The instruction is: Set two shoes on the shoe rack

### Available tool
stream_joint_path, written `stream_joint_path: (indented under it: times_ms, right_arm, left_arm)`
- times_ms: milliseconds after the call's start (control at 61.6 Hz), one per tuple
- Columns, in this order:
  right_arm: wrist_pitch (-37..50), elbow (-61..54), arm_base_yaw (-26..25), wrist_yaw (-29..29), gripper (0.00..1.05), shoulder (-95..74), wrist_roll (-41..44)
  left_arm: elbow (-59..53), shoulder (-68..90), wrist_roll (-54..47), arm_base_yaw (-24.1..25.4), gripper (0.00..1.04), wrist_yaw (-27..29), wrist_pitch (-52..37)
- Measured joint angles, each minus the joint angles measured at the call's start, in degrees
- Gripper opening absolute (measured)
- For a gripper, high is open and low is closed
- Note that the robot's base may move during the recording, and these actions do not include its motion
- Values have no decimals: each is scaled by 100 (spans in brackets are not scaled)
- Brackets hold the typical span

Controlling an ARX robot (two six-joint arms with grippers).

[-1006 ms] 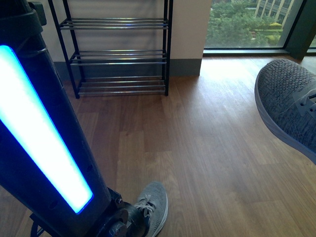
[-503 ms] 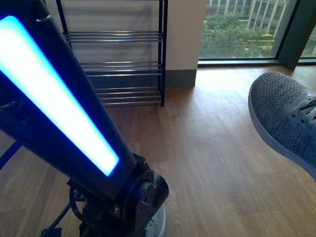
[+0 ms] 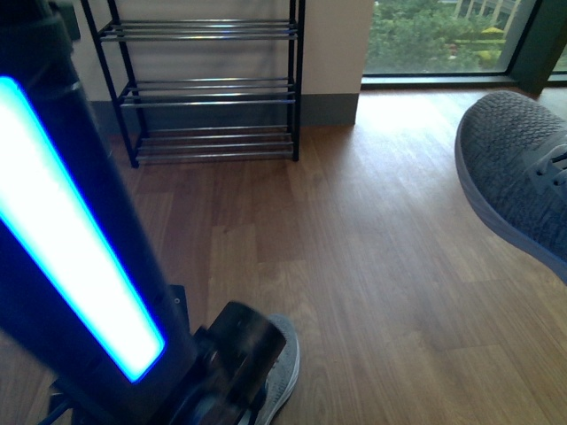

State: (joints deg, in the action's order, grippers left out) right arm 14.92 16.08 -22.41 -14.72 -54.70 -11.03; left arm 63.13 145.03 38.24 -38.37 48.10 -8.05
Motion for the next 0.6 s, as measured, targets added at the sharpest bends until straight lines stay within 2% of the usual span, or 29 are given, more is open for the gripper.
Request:
stream_joint_path:
  times_ms: [16,32,81,97,195,211,324,438,535,600]
  right_arm:
    - [0,0,0,2,1,0,0]
    - [0,0,0,9,1,0,0]
    - [0,0,0,9,1,0,0]
    - [0,0,0,9,1,0,0]
    - [0,0,0,2,1,0,0]
    - [0,0,0,-2,1,0,0]
    - [0,0,0,-7,1,0,0]
    - [0,0,0,-7,1,0,0]
    - [0,0,0,-7,1,0,0]
    - [0,0,0,-7,1,-2,0]
  left_arm:
    - [-146,-13,0,2,71,0,-273]
    - [-380,-35,-315,0,67,293,-678]
    - [-1043,-101,-772,2,59,669,-1775]
    - [-1182,-109,-833,2,59,754,-2006]
    - [-2153,-160,-1790,66,76,1270,-3773]
    - [-2385,-160,-1996,92,80,1327,-4280]
    - [-3042,-155,-2599,190,98,1510,-5727]
    - [-3447,-125,-2887,308,77,1436,-6754]
    - [-3543,-111,-2924,393,61,1390,-7121]
    - [-3541,-92,-2922,442,45,1335,-7178]
